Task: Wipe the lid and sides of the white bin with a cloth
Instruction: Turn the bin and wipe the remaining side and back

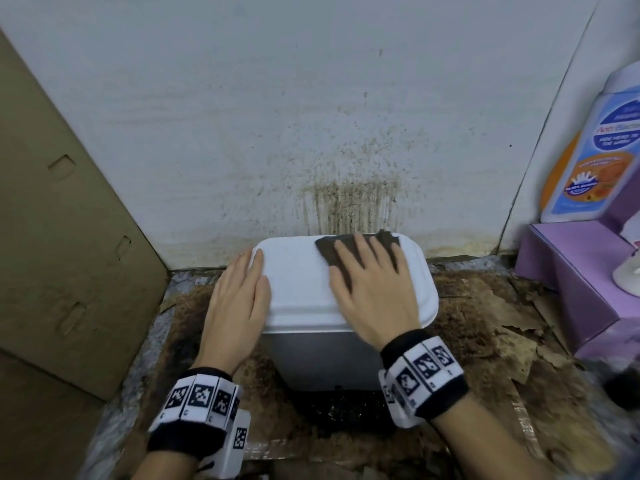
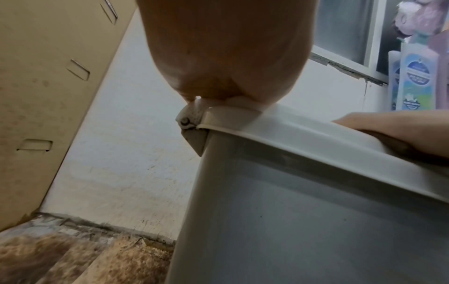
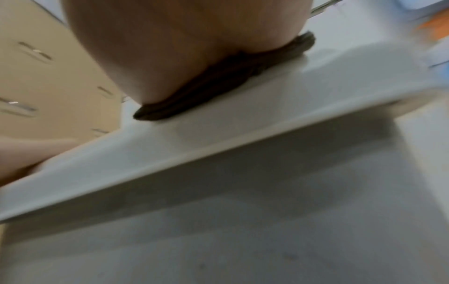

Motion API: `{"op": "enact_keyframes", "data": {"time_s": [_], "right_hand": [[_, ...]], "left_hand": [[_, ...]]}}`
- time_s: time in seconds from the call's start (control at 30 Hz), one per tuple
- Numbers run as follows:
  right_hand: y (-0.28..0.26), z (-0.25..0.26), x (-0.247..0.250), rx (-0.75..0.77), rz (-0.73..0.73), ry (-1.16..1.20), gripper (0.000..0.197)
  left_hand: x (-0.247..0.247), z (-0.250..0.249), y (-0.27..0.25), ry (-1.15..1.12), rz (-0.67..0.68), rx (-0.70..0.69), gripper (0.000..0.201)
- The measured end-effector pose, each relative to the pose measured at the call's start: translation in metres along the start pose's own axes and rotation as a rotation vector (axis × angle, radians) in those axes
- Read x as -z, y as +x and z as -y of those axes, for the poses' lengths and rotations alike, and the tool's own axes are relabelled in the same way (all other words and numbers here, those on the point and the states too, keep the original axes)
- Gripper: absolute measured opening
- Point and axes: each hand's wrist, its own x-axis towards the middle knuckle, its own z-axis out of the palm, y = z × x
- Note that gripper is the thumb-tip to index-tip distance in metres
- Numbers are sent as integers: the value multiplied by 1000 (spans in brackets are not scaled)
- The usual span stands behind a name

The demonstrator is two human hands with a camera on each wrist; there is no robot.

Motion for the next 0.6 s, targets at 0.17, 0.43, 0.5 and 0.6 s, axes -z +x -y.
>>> {"op": "enact_keyframes", "data": {"time_s": [0.17, 0.43, 0.5, 0.6], "right_hand": [[-7, -43, 11, -205, -34, 111, 60], [-20, -62, 26, -495, -51, 919, 49], [-21, -65, 25, -517, -54, 1016, 51], [-21, -69, 19, -542, -71, 1085, 54]], "left_hand": [[-1, 1, 0, -10, -12, 5, 63], [0, -2, 1, -19, 24, 22, 65], [1, -5, 2, -13, 37, 31, 61], [3, -8, 5, 18, 49, 46, 61]]}}
